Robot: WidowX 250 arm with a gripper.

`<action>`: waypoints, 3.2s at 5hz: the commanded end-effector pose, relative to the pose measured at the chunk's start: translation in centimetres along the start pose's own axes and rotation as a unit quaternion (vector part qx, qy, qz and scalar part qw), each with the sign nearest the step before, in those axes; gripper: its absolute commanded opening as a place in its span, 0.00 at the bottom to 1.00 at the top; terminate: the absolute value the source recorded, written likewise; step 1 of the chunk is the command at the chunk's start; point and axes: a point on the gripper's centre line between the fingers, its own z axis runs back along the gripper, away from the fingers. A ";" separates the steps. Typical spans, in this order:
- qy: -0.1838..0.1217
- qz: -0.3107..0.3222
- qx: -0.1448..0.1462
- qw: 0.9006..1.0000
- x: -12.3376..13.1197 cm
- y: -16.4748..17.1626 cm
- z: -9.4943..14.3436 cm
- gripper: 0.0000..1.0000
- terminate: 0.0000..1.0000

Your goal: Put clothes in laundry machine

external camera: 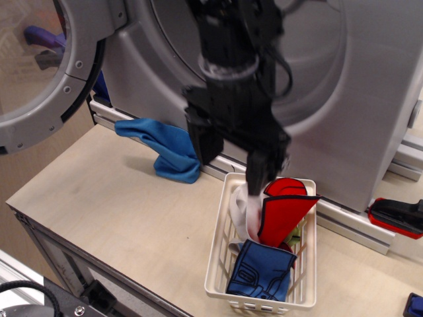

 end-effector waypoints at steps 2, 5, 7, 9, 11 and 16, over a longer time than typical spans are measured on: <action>-0.072 -0.136 -0.047 0.987 0.8 -2.0 -3.4 1.00 0.00; -0.073 -0.155 -0.009 0.985 1.4 -1.4 -7.3 1.00 0.00; -0.085 -0.143 0.035 0.985 2.3 0.4 -10.1 1.00 0.00; -0.079 -0.122 0.047 0.988 2.8 0.8 -11.8 0.00 0.00; -0.130 -0.075 0.100 0.984 3.1 1.0 -9.2 0.00 0.00; -0.303 0.052 0.111 0.945 5.5 5.9 5.6 0.00 0.00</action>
